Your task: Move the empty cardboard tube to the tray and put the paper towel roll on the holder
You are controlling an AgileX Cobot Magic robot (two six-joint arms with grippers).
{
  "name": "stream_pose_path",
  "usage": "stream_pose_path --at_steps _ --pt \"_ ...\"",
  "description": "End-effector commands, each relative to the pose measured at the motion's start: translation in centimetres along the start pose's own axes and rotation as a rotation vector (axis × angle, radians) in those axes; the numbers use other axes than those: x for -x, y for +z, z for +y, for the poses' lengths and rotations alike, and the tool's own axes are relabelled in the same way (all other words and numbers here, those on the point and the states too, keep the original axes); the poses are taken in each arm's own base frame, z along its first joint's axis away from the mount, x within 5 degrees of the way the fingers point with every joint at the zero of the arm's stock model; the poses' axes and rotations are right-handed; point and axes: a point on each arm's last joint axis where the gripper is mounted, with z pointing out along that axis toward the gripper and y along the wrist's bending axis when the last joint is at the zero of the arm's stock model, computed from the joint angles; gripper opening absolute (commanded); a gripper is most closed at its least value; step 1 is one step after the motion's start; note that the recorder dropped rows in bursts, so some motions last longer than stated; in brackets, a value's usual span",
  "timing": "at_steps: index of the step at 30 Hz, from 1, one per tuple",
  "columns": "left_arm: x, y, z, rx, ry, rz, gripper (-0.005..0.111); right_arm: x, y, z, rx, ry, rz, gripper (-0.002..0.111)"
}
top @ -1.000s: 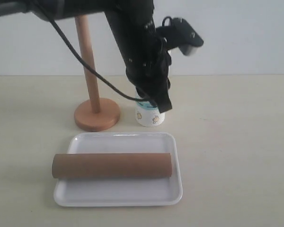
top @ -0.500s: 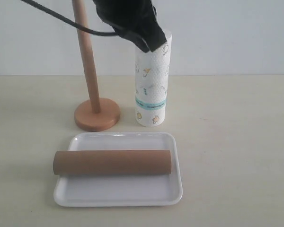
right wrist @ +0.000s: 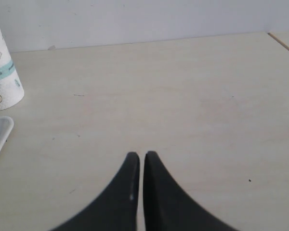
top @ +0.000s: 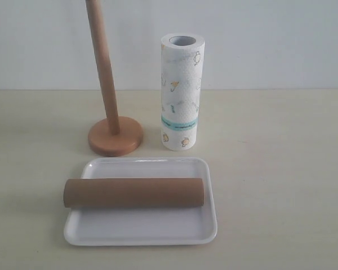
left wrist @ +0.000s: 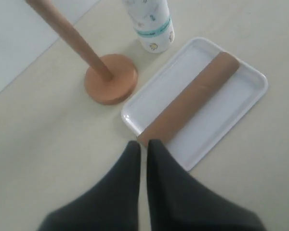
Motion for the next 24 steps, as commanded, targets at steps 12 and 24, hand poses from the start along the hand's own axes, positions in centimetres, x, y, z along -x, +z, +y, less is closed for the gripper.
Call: stream_pose_path --at_steps 12,24 --pt "-14.2 -11.0 0.3 0.064 -0.148 -0.514 0.004 0.1 0.0 0.0 -0.004 -0.008 -0.01 0.003" --pt "-16.2 -12.8 -0.7 0.177 -0.312 -0.744 0.004 0.1 0.0 0.0 -0.004 -0.008 -0.01 0.003"
